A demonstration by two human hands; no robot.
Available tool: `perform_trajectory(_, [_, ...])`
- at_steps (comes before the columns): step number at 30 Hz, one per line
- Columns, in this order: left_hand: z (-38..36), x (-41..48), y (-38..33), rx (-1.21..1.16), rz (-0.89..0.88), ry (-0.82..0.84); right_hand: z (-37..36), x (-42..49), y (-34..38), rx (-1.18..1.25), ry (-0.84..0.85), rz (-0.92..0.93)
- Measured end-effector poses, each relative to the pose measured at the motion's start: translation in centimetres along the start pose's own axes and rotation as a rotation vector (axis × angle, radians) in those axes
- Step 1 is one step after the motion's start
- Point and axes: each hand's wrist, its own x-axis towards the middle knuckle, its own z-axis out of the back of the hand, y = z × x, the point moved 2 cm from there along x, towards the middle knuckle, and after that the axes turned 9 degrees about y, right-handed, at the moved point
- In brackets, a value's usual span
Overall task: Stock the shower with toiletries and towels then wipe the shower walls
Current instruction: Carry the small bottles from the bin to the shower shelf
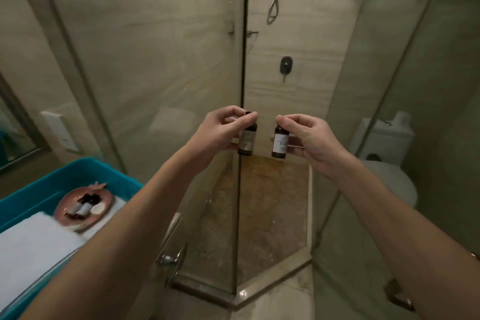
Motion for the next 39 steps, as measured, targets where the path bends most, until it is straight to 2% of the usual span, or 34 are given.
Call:
perform_trajectory(5, [-4.5, 6.9, -0.4, -0.033, -0.023, -0.031, 5.7, 3.9, 1.2, -0.025, -0.110, 0.039])
perform_trajectory(9, [-5.9, 10.9, -0.2, 0.001, -0.026, -0.054, 7.7, 6.8, 1.8, -0.104, -0.125, 0.071])
perform_trajectory(13, [-5.0, 13.8, -0.7, 0.025, -0.023, -0.107, 9.0, 8.8, 3.4, -0.120, -0.101, 0.079])
perform_trajectory(18, [-3.9, 17.6, -1.3, -0.103, -0.011, -0.217, 10.2, 10.3, 5.6, -0.092, -0.153, 0.125])
perform_trajectory(21, [-3.6, 19.4, -2.3, -0.147, -0.041, -0.210, 10.7, 10.9, 6.1, -0.073, -0.200, 0.141])
perform_trajectory(31, [-2.8, 26.9, -3.2, -0.137, -0.063, -0.123, 12.5, 16.4, 7.3, -0.002, -0.207, 0.155])
perform_trajectory(39, [-3.6, 36.2, 0.8, -0.169, -0.105, -0.240, 16.8, 26.7, 6.9, 0.000, -0.175, 0.173])
